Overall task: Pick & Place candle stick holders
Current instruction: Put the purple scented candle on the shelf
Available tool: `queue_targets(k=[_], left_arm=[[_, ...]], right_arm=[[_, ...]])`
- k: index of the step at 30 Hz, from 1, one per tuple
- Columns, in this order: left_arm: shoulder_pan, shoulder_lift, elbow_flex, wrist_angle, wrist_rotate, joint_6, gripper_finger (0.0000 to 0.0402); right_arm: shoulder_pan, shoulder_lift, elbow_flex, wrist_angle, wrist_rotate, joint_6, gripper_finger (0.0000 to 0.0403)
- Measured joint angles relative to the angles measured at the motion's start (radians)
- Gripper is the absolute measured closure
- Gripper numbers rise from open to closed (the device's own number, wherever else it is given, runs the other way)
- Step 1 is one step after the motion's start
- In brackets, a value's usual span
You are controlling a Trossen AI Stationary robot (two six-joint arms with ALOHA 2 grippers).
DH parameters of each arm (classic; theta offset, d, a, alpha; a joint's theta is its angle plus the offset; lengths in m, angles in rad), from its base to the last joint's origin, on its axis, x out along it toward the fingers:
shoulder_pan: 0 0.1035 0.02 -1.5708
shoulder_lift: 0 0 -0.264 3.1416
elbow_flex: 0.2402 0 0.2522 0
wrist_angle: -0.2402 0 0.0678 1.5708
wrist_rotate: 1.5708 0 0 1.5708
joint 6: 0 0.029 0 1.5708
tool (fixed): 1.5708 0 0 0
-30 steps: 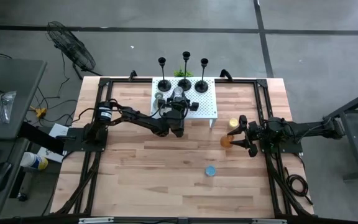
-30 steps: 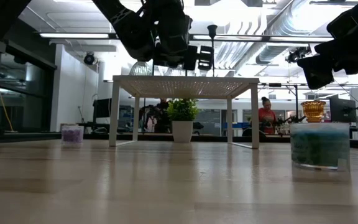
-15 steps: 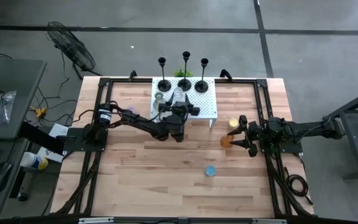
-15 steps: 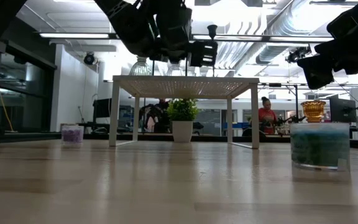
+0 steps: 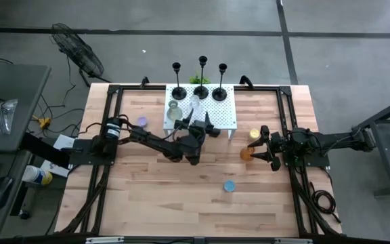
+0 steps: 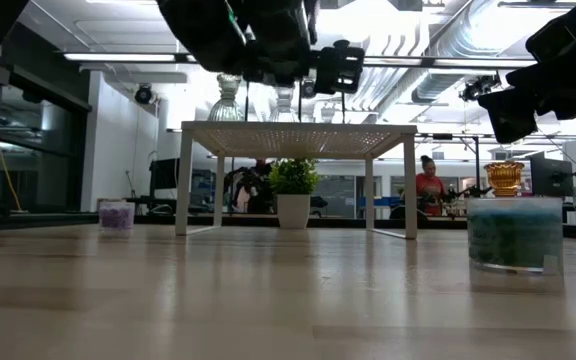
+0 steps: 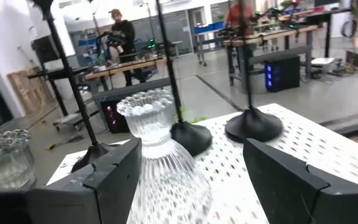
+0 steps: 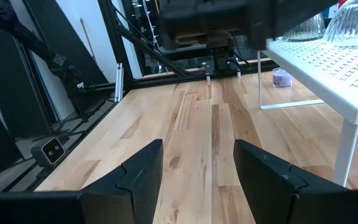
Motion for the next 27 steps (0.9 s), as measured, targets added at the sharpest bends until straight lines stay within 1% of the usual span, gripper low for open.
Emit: queue_targets(k=[11, 17, 21, 24, 27], left_arm=[[-0.160, 0.000, 0.000, 0.001, 0.002, 0.275, 0.0123], [-0.224, 0.000, 0.000, 0.061, 0.002, 0.388, 0.0130], [-0.240, 0.000, 0.000, 0.095, 0.002, 0.450, 0.0163], [-0.239, 0.000, 0.000, 0.106, 0.001, 0.496, 0.0198], [-0.238, -0.002, 0.000, 0.106, 0.001, 0.497, 0.0236]], right_arm=[[0.000, 0.000, 0.000, 0.000, 0.000, 0.000, 0.0212], [0.000, 0.000, 0.000, 0.000, 0.000, 0.000, 0.0212], [0.000, 0.000, 0.000, 0.000, 0.000, 0.000, 0.0212], [0.000, 0.000, 0.000, 0.000, 0.000, 0.000, 0.0212], [0.000, 0.000, 0.000, 0.000, 0.000, 0.000, 0.0212]])
